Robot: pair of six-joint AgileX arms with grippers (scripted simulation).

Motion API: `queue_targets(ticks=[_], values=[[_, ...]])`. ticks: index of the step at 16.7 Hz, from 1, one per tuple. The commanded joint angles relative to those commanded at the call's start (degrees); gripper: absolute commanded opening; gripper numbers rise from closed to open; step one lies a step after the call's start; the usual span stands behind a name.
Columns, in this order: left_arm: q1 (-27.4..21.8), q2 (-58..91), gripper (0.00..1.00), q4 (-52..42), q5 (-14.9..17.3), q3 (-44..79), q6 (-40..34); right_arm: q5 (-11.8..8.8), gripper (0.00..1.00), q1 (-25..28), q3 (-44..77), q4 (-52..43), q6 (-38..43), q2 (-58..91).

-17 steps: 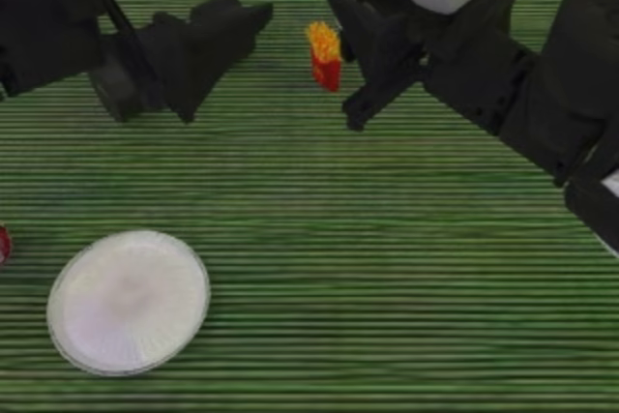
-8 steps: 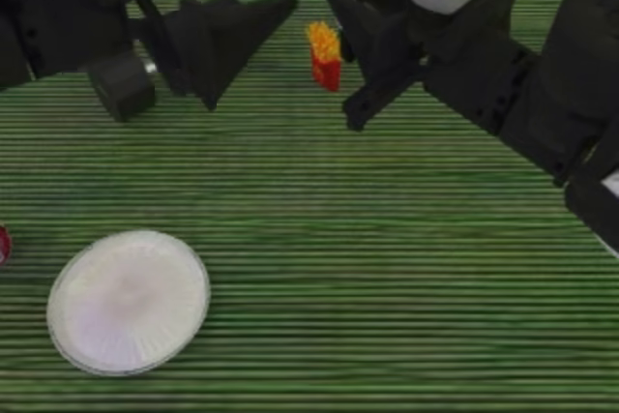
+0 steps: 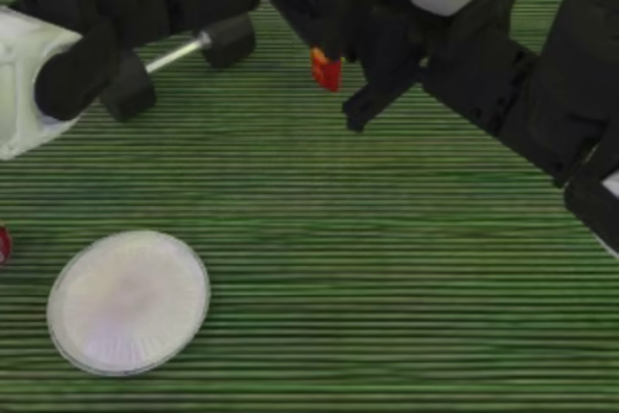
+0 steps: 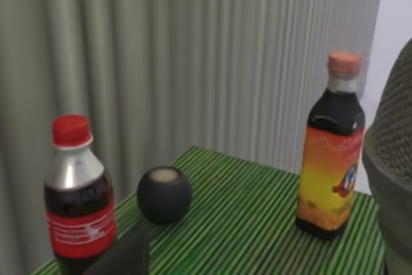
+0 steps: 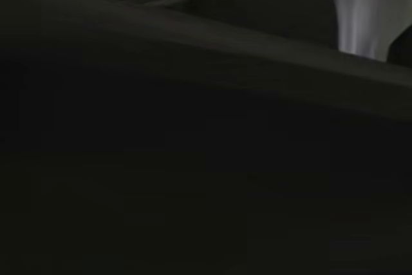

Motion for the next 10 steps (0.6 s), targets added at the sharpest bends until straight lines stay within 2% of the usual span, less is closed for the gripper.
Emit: queue_targets(ticks=[5, 10], values=[[-0.69, 0.96, 1.00, 0.26, -0.67, 0.74, -0.05, 0.00, 0.00, 0.00, 0.00, 0.00, 0.00, 0.00], [-0.69, 0.96, 0.62, 0.26, -0.67, 0.74, -0.05, 0.00, 0.00, 0.00, 0.00, 0.00, 0.00, 0.00]])
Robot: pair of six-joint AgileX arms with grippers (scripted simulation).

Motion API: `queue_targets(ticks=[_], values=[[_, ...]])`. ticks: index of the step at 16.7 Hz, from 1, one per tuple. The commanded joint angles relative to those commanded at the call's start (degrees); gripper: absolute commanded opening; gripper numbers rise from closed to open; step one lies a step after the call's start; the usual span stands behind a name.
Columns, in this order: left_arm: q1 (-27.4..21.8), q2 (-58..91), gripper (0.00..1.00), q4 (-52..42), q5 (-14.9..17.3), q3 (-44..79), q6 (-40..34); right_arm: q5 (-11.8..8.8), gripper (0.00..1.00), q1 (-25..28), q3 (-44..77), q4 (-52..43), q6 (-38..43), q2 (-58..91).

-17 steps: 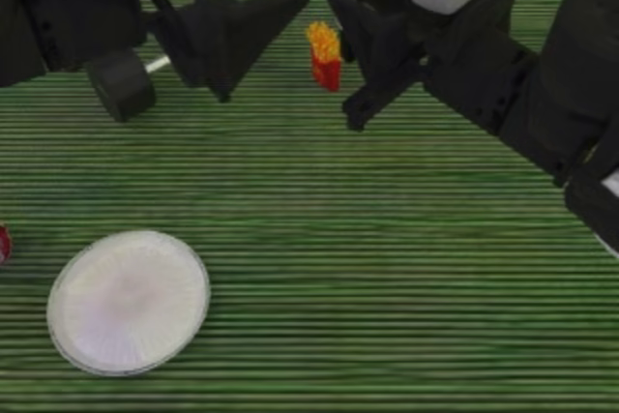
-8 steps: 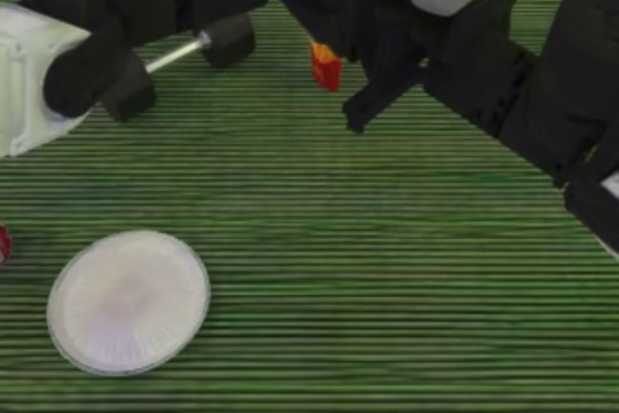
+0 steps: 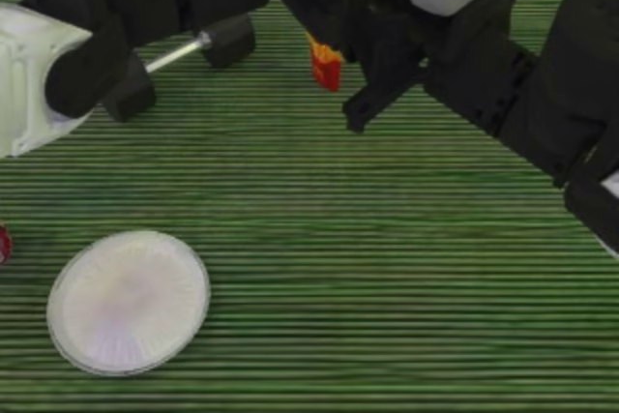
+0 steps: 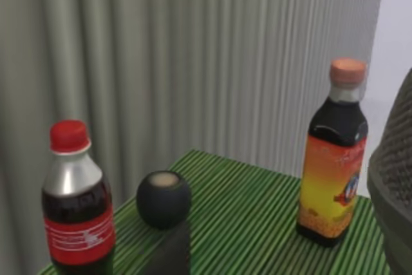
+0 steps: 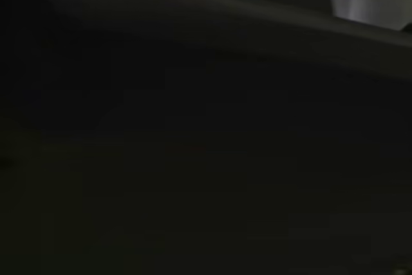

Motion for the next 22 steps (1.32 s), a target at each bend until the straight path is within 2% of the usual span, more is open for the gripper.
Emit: queue_targets(ticks=[8, 17, 22], values=[[0.00, 0.00, 0.02, 0.00, 0.00, 0.00, 0.00, 0.00, 0.00, 0.00, 0.00, 0.00, 0.00, 0.00], [0.00, 0.00, 0.00, 0.00, 0.00, 0.00, 0.00, 0.00, 0.00, 0.00, 0.00, 0.00, 0.00, 0.00], [0.00, 0.00, 0.00, 0.00, 0.00, 0.00, 0.00, 0.00, 0.38, 0.00, 0.00, 0.00, 0.00, 0.00]])
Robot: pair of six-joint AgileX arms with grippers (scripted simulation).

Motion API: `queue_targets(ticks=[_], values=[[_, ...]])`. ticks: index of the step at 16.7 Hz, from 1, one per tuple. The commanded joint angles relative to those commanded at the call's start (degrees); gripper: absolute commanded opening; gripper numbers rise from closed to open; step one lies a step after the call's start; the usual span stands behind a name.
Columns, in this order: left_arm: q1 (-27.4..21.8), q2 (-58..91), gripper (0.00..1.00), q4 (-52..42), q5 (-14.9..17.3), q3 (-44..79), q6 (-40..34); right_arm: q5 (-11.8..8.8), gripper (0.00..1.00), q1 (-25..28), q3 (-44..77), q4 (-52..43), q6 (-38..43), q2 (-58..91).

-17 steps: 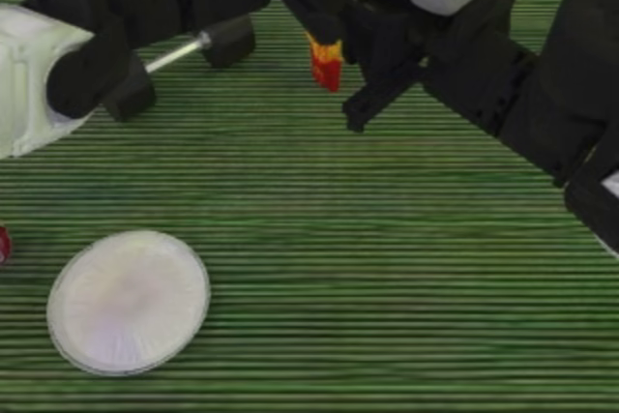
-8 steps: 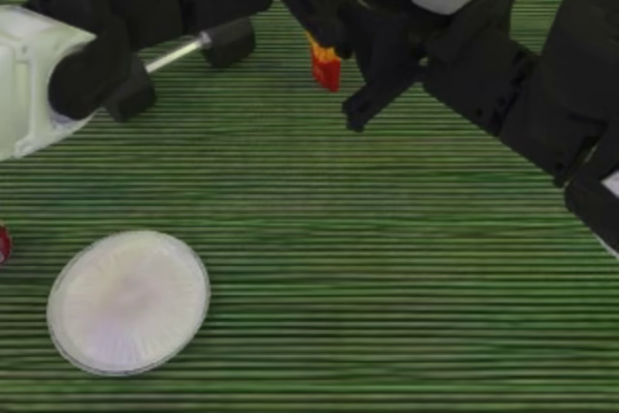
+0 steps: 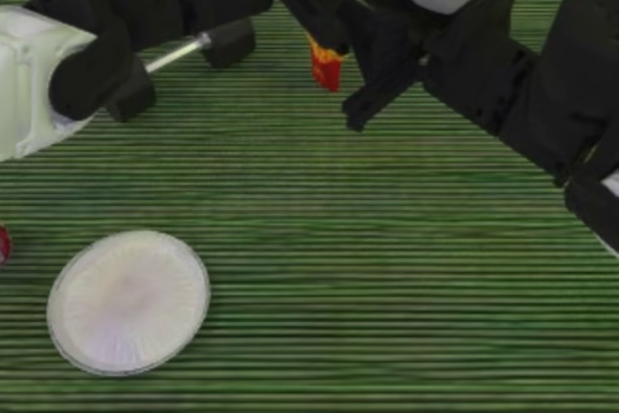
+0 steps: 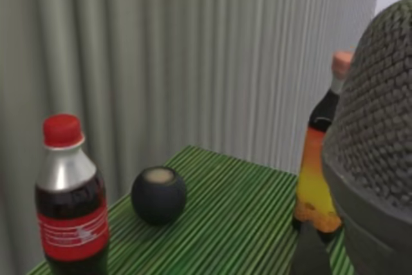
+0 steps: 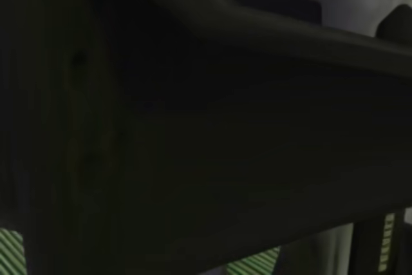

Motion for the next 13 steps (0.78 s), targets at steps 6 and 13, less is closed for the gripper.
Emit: queue_targets(ticks=[6, 13], values=[[0.00, 0.00, 0.00, 0.00, 0.00, 0.00, 0.00, 0.00, 0.83, 0.00, 0.00, 0.00, 0.00, 0.00], [0.00, 0.00, 0.00, 0.00, 0.00, 0.00, 0.00, 0.00, 1.00, 0.00, 0.00, 0.00, 0.00, 0.00]])
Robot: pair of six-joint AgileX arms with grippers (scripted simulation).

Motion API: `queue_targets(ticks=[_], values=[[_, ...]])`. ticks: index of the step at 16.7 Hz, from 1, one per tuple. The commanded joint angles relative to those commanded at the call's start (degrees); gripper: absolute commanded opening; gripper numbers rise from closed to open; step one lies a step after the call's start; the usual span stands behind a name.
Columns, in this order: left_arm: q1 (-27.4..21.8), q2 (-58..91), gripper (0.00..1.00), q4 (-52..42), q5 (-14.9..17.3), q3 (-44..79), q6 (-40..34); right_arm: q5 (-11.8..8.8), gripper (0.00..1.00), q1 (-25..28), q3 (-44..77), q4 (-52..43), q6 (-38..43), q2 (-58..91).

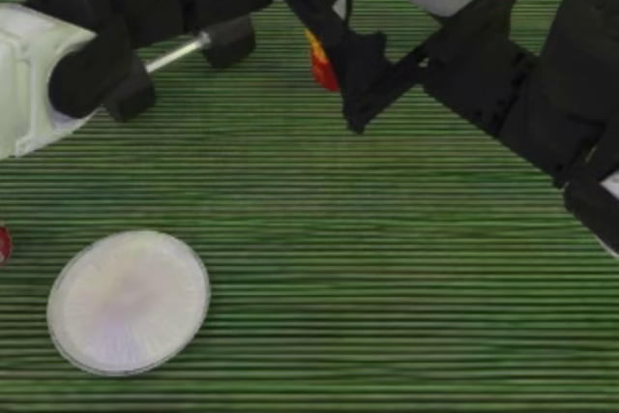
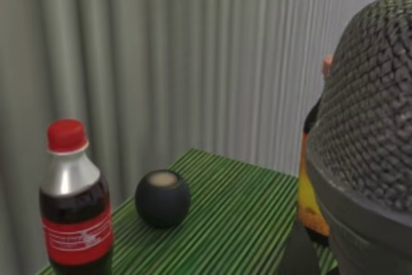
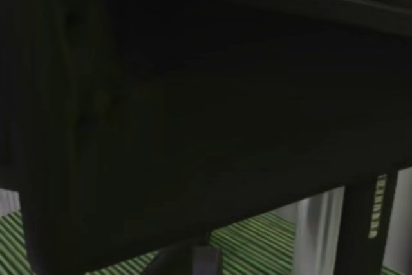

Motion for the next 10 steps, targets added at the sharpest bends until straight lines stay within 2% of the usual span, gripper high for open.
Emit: queue_targets(ticks=[5, 10], values=[[0.13, -0.24, 0.00, -0.10, -0.07, 0.17, 0.18, 0.12, 1.00, -0.14, -0.38, -0.06, -0.13, 0.04], [5.20, -2.65, 0.00, -0.52, 4.35, -2.00, 0.45, -1.27, 1.00, -1.49, -7.84, -1.69, -0.10, -9.39]])
